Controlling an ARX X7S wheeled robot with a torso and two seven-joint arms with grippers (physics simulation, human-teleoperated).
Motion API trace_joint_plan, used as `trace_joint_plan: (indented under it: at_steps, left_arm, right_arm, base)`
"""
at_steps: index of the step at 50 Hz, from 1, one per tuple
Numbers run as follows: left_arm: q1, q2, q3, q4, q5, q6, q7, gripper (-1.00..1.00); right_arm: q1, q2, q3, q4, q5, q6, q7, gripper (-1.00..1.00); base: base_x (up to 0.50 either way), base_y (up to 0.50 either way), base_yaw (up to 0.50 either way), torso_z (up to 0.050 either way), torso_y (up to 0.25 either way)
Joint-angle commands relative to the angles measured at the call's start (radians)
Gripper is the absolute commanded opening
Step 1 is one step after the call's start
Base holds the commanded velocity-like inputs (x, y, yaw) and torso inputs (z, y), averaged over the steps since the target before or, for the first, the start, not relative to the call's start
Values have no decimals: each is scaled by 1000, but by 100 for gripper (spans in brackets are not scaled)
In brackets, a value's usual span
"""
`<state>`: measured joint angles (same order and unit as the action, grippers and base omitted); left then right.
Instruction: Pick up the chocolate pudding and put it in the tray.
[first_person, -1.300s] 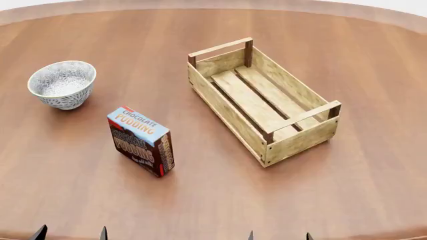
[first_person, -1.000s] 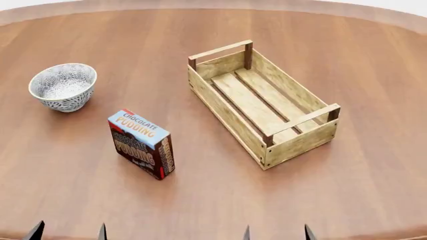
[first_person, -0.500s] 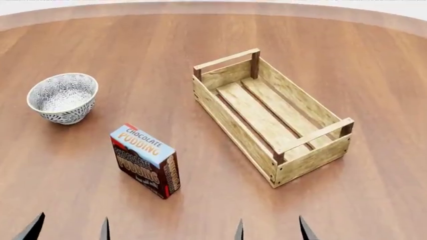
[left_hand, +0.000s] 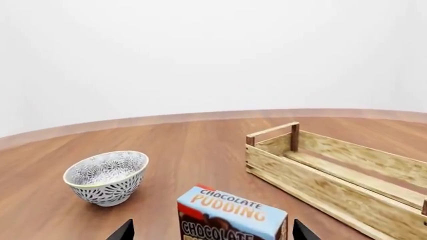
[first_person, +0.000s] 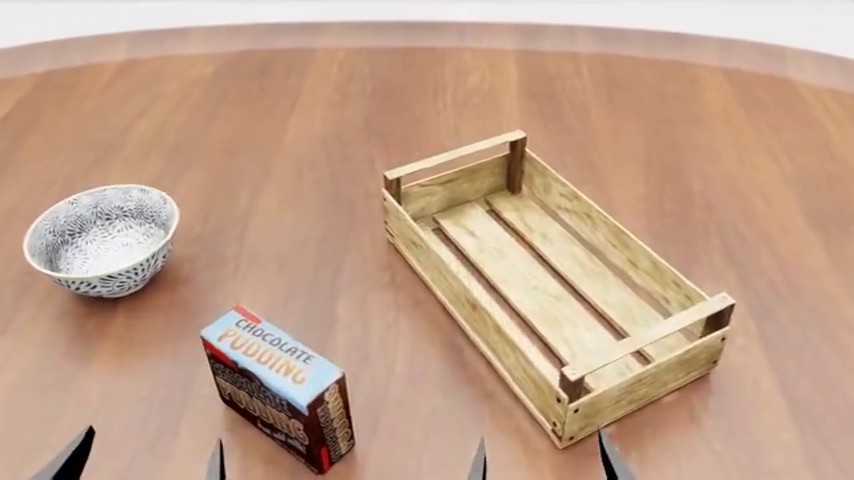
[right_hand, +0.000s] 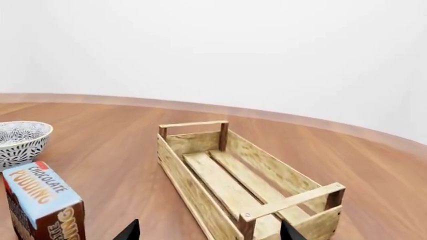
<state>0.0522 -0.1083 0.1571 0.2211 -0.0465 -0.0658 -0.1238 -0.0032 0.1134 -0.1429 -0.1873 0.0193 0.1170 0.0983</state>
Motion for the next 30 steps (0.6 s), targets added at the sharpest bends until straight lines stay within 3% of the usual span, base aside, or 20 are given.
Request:
trace_joint_plan:
  at_steps: [1,30]
  left_arm:
    - [1,-11,16,-8,-8,11,-14,100]
    - [9,-38,38,19,-38,4,-40,100]
  right_arm:
    - [1,11,-9,8,15,-11,12,100]
    - [7,30,-35,13,36,-21,38,100]
  base:
    - [293,0,0,0,0]
    - [300,0,0,0,0]
